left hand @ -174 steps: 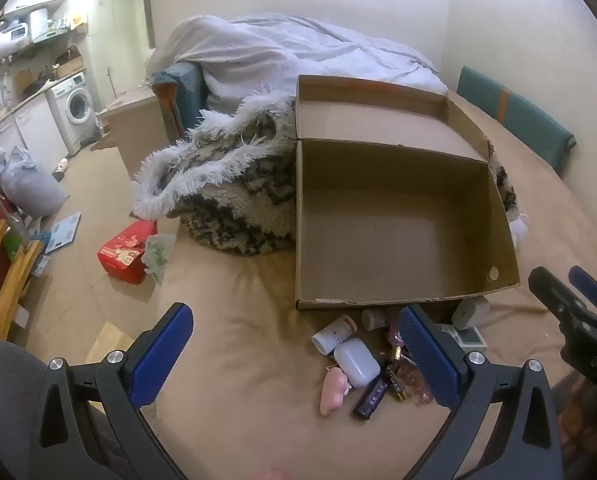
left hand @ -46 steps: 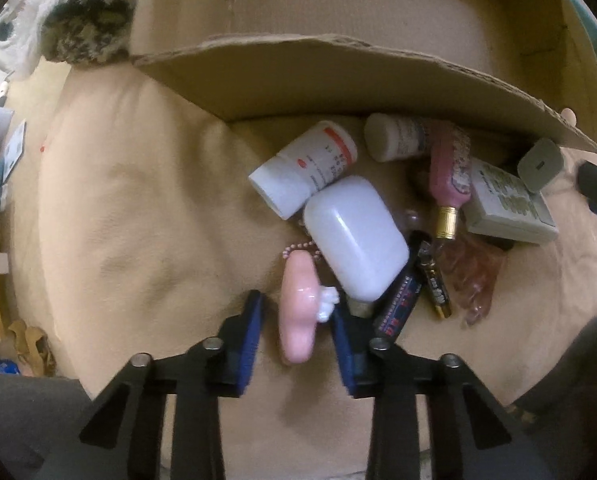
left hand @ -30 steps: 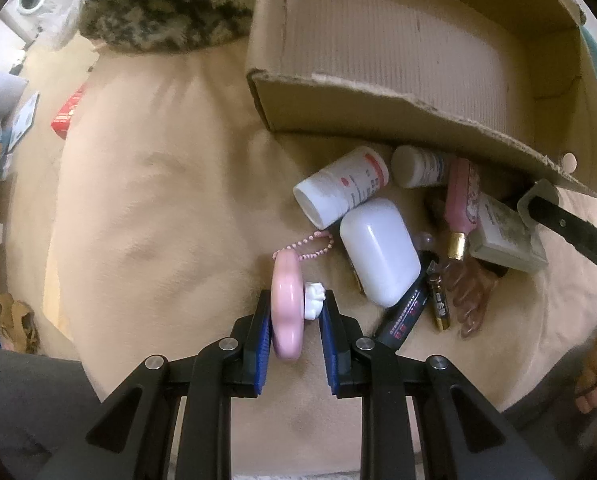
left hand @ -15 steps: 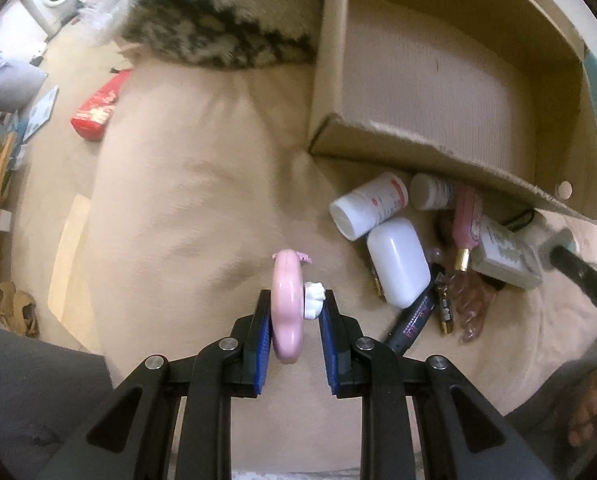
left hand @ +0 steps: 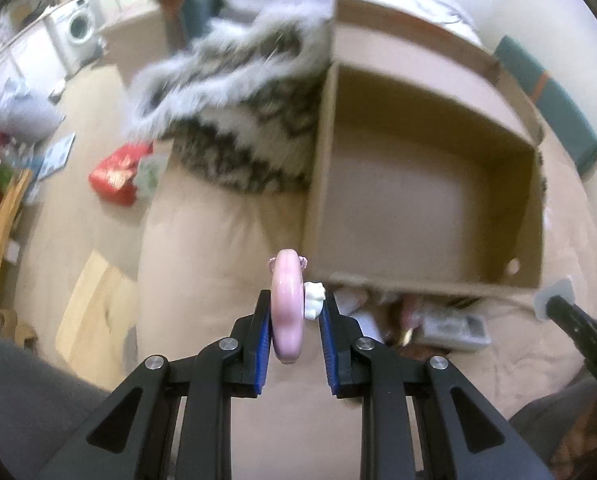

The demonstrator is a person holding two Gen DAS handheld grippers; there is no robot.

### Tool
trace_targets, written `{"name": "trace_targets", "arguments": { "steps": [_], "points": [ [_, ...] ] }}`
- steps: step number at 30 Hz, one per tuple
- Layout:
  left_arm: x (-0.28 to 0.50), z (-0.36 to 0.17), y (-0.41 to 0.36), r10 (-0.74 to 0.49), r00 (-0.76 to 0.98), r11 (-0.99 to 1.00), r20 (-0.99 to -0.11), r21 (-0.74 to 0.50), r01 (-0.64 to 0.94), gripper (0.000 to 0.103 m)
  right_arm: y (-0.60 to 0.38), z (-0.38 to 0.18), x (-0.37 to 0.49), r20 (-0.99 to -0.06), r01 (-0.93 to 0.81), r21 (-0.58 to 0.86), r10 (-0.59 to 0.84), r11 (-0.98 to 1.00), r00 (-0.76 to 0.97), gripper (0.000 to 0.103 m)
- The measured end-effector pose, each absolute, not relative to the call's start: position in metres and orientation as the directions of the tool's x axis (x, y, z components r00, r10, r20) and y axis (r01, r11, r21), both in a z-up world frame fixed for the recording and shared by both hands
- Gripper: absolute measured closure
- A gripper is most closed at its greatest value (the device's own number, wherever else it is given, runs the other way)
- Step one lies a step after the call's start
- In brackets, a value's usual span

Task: Organize rigid objects
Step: 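Carry both items into the box and open both tools to release them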

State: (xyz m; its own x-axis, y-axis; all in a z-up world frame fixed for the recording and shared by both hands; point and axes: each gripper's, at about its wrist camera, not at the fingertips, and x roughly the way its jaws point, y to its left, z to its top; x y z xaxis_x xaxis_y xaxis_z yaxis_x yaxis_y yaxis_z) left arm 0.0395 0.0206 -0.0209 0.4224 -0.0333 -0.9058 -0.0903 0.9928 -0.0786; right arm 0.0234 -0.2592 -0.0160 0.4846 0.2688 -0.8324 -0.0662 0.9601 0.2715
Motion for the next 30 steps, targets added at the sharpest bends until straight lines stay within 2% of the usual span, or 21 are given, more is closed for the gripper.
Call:
{"name": "trace_targets", "arguments": {
  "steps": [5, 12, 21, 30],
  "points": [
    [0.072, -0.004, 0.000, -0.056, 0.455, 0.995, -0.889, -0.086, -0.044, 0.083, -0.247, -0.006, 0.047, -0.807, -0.115, 0.265, 0.285, 0.957, 0.516, 0.060],
    [0.110, -0.010, -0.022, -0.068, 0.474, 0.996, -0.878, -0.084, -0.012, 0.083, -0.237, -0.006, 0.082, -0.799, -0.150, 0.253, 0.294, 0.956, 0.524, 0.060],
    [0.136, -0.049, -0.045, -0.097, 0.465, 0.995, -0.880, -0.083, 0.050, 0.083, -0.231, -0.047, 0.109, -0.826, -0.141, 0.234, 0.274, 0.962, 0.493, 0.060],
    [0.140, -0.083, -0.042, -0.068, 0.427, 0.998, -0.902, -0.062, 0.029, 0.083, -0.224, -0.072, 0.117, -0.856, -0.147, 0.216, 0.260, 0.965, 0.446, 0.060]
  ]
}}
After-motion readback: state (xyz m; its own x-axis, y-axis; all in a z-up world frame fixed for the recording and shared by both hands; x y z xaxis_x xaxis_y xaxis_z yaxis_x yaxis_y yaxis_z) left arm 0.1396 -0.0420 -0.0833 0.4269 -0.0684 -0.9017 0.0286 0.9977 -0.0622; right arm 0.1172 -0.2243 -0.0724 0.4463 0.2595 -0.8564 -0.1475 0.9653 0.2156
